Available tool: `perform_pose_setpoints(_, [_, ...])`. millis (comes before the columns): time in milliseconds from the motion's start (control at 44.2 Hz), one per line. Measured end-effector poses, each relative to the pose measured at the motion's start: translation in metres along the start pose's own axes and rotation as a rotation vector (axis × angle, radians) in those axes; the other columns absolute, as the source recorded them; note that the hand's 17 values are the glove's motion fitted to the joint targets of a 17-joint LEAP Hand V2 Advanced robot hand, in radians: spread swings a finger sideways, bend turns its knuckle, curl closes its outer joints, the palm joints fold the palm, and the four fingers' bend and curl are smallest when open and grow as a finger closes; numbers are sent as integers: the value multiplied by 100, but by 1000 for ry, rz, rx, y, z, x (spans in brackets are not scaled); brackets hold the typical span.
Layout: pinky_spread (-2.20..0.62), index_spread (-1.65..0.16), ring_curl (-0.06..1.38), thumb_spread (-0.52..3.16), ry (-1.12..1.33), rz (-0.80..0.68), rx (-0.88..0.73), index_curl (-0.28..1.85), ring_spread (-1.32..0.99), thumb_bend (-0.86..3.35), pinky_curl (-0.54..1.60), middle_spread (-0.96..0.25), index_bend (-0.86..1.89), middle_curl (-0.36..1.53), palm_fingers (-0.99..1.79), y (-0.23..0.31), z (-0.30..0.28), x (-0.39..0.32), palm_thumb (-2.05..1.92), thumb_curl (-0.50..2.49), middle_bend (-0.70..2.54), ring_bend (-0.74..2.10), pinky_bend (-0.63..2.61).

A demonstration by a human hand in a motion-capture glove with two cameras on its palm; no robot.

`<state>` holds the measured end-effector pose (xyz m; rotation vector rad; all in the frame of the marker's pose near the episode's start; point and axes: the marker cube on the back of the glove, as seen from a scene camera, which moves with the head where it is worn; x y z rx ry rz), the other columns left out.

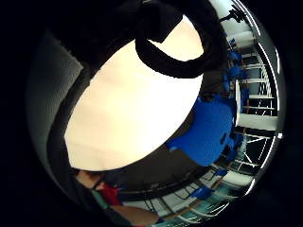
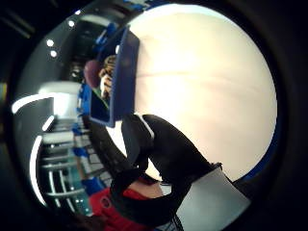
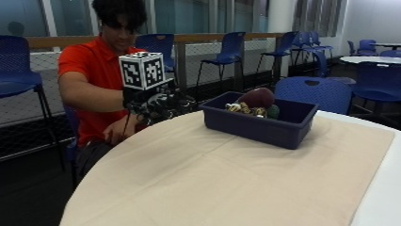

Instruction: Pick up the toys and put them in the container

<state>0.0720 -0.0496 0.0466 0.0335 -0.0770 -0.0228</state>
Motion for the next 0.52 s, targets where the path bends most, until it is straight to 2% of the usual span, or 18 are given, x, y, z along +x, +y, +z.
perform_pose_setpoints(521, [12, -34, 23, 107, 2, 32, -7, 22, 7, -7, 33, -5, 13, 18, -22, 21, -6, 11, -10, 15, 12, 18, 103])
